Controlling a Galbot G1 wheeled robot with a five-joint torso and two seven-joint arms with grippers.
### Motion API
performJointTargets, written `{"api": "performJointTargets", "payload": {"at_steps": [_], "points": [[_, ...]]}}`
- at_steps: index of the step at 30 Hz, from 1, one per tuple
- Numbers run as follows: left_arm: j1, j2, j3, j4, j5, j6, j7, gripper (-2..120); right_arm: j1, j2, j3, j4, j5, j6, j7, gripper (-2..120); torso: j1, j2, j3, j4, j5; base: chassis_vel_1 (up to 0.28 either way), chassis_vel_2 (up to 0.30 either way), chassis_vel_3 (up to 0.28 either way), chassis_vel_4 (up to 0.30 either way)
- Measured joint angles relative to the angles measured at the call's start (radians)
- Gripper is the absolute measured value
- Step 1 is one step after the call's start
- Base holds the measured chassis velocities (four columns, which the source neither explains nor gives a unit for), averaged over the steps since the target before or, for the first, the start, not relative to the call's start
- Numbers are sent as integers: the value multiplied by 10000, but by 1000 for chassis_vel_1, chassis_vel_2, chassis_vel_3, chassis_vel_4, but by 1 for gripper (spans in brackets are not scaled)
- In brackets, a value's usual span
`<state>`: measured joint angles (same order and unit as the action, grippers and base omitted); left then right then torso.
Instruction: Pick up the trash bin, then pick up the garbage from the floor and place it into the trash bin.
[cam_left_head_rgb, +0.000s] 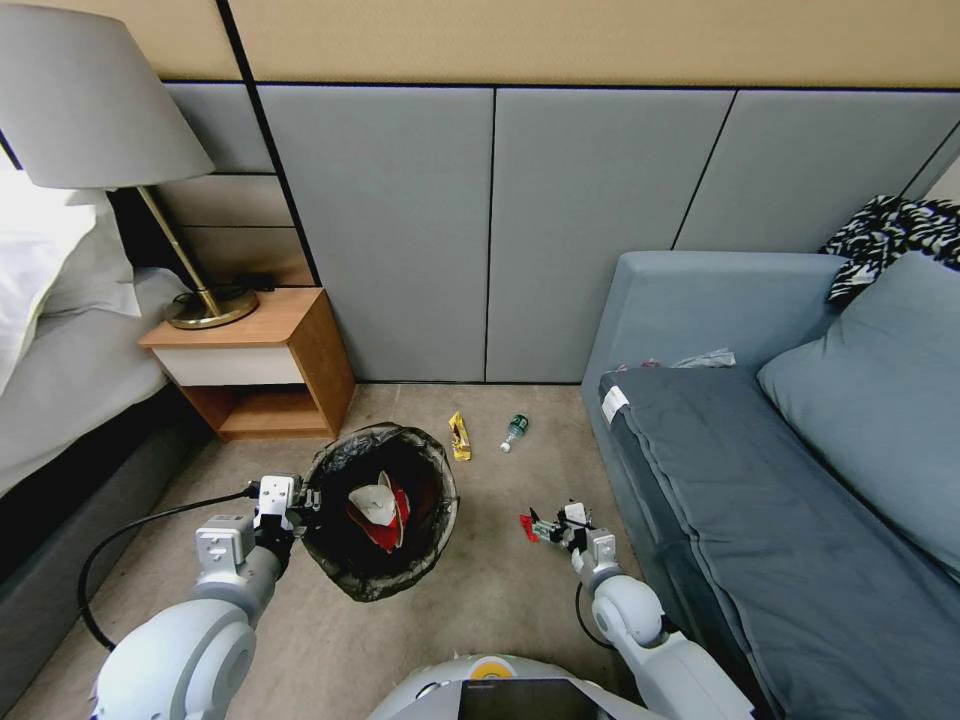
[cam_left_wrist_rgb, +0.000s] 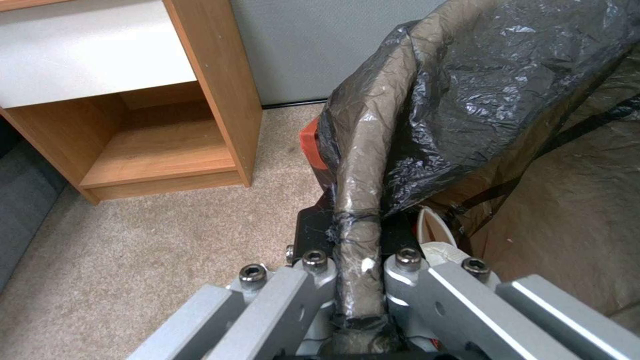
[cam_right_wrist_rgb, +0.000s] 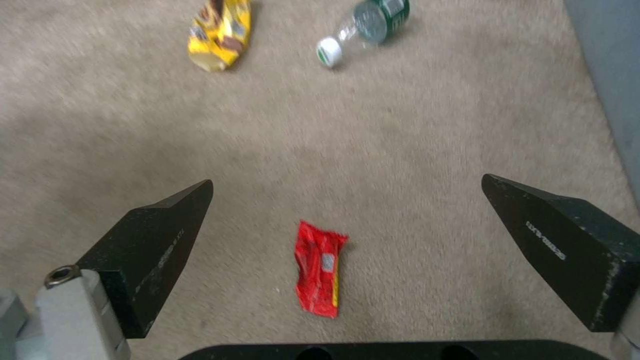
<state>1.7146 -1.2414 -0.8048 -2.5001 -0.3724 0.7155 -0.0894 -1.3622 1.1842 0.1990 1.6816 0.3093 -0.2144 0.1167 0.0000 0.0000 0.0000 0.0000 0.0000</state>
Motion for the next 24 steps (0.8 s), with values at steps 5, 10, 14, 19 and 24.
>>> {"api": "performJointTargets", "payload": {"at_steps": [5, 10, 14, 19, 24], "points": [[10, -4, 26, 0, 31, 5, -9, 1, 107, 154, 2, -519, -321, 219, -70, 100, 0, 0, 0, -1, 0, 0, 0, 0, 0], [0, -19, 83, 0, 74, 8, -12, 1, 310, 351, -55, -1117, -508, 407, -203, 100, 0, 0, 0, 0, -1, 0, 0, 0, 0], [-5, -17, 84, 0, 77, 10, -13, 1, 454, 439, -73, -1545, -623, 581, -436, 100, 0, 0, 0, 0, -1, 0, 0, 0, 0], [-14, -13, 90, 0, 80, 13, -15, 1, 645, 571, -172, -2047, -759, 839, -689, 100, 0, 0, 0, 0, 0, 0, 0, 0, 0], [-23, -3, 101, 0, 83, 14, -15, 1, 925, 744, -258, -2572, -921, 1027, -811, 100, 0, 0, 0, 0, 0, 0, 0, 0, 0]]}}
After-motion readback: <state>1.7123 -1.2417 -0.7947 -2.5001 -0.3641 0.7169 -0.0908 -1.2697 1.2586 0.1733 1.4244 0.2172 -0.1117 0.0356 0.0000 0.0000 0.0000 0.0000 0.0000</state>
